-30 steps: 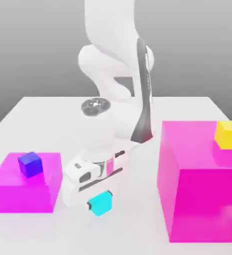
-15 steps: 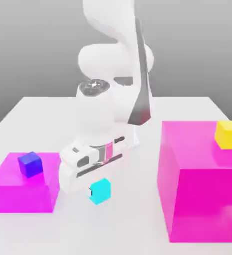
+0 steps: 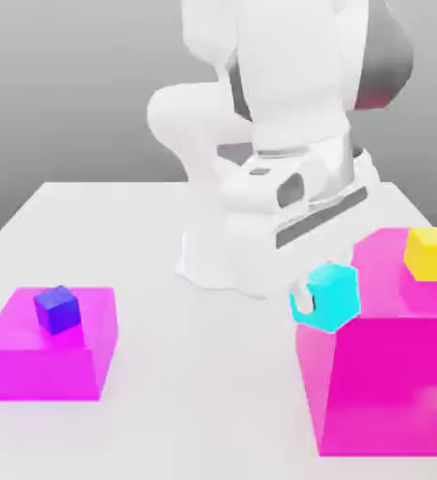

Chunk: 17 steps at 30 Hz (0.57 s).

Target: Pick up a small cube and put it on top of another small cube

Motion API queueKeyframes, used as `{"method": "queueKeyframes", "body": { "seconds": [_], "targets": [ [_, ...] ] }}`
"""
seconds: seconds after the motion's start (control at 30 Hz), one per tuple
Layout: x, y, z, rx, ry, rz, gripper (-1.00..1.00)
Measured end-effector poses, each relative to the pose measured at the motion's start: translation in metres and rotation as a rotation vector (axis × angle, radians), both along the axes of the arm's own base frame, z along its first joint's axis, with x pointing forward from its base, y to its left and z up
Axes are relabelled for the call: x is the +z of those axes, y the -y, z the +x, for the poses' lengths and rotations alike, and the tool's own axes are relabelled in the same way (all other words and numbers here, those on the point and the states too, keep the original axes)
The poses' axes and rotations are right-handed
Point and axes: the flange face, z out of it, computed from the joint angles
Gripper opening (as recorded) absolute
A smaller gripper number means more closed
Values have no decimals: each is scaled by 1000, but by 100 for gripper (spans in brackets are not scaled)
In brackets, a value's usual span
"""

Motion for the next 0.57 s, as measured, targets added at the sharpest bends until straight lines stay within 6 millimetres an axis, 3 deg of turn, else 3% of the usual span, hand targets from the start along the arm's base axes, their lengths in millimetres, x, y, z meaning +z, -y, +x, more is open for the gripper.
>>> {"method": "queueKeyframes", "body": {
  "seconds": [0.13,0.27,0.33,0.43,0.47,0.57],
  "targets": [
    [41,-65,-30,115,-38,-56,-100],
    [77,-120,-73,210,-62,-153,-100],
    [61,-126,-81,224,-72,-204,-100],
    [18,-127,-84,229,-74,-219,-100],
    [10,-127,-85,229,-74,-220,100],
    [10,-127,-85,229,-74,-220,100]
  ]
}}
